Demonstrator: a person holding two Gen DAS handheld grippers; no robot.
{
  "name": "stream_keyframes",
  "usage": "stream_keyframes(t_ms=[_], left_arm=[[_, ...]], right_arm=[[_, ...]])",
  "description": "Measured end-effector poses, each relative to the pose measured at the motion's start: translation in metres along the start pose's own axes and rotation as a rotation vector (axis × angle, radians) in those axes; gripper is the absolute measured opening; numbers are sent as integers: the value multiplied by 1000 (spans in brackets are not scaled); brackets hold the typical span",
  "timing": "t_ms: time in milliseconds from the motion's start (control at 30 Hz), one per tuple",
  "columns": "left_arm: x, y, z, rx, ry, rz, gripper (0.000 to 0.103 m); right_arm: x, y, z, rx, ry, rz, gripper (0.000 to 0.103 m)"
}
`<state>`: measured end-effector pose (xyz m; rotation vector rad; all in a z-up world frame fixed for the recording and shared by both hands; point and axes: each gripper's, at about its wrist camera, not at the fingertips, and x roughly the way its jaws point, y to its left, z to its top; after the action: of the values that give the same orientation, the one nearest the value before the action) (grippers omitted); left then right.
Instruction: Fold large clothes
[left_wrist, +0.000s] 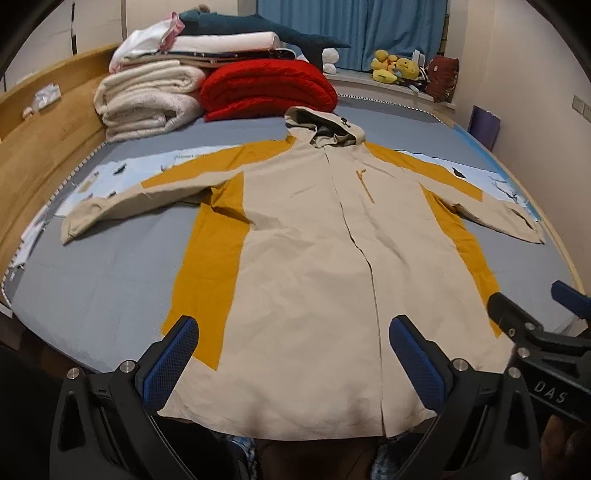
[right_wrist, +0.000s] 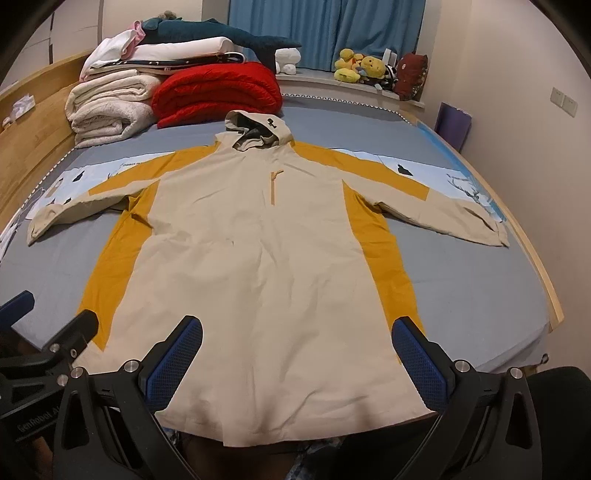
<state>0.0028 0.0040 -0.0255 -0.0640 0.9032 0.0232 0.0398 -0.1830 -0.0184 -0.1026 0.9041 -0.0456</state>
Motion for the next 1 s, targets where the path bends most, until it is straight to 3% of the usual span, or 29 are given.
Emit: stream_keyframes(t_ms=[433, 1000], left_arm=[[4, 2, 0, -5, 60, 21, 102], [-2, -1, 1, 15, 34, -6, 101]], right_arm=[[2, 4, -1, 0, 0, 7, 102], [-2, 6, 0, 0, -15, 13, 101]])
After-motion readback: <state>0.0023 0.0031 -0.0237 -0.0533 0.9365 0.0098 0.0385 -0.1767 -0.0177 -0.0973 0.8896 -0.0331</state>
